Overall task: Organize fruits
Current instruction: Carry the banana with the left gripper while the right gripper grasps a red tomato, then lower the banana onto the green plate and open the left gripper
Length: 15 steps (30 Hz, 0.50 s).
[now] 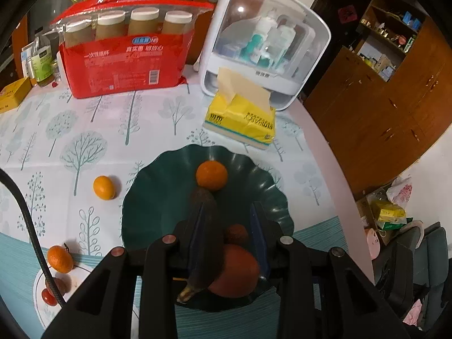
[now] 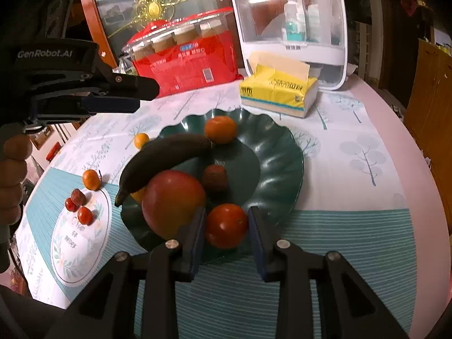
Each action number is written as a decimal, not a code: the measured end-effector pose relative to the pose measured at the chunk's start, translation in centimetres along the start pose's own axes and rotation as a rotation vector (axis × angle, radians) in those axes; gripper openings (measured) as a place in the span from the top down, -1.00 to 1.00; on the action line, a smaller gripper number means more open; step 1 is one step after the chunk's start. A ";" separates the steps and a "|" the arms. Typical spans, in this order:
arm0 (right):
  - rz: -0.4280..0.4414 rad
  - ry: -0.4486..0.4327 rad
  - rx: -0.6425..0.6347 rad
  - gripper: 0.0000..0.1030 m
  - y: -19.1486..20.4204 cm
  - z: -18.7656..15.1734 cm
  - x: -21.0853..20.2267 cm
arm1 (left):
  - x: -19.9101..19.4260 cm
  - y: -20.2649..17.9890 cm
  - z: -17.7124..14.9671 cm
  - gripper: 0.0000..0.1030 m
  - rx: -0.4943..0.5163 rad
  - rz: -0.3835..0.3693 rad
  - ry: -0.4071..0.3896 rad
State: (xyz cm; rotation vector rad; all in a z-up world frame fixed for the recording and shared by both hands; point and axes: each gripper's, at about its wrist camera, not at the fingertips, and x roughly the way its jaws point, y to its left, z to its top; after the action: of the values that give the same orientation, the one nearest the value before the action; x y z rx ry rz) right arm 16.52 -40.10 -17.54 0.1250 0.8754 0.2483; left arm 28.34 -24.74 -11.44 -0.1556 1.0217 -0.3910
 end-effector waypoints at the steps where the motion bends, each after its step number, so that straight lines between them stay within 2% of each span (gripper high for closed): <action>1: -0.003 0.007 0.000 0.18 0.0 0.0 0.1 | 0.1 0.1 0.0 0.39 -0.003 0.005 0.006; 3: -0.010 -0.001 0.004 -0.18 0.0 0.0 -0.1 | 0.2 0.4 -0.2 0.38 -0.013 0.020 0.019; 5: -0.010 -0.012 0.008 -0.30 0.0 0.0 -0.4 | 0.1 0.7 -0.3 0.36 -0.022 0.029 0.027; 15: -0.005 0.018 0.083 -0.34 -0.2 -0.2 -1.0 | -2.2 3.0 -2.1 0.04 -0.072 0.080 0.037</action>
State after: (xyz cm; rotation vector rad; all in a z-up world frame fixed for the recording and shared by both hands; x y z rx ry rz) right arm 15.79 -40.52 -16.95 0.1985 0.9044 0.2088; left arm 26.31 -21.03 -11.70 -0.1714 1.0760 -0.2854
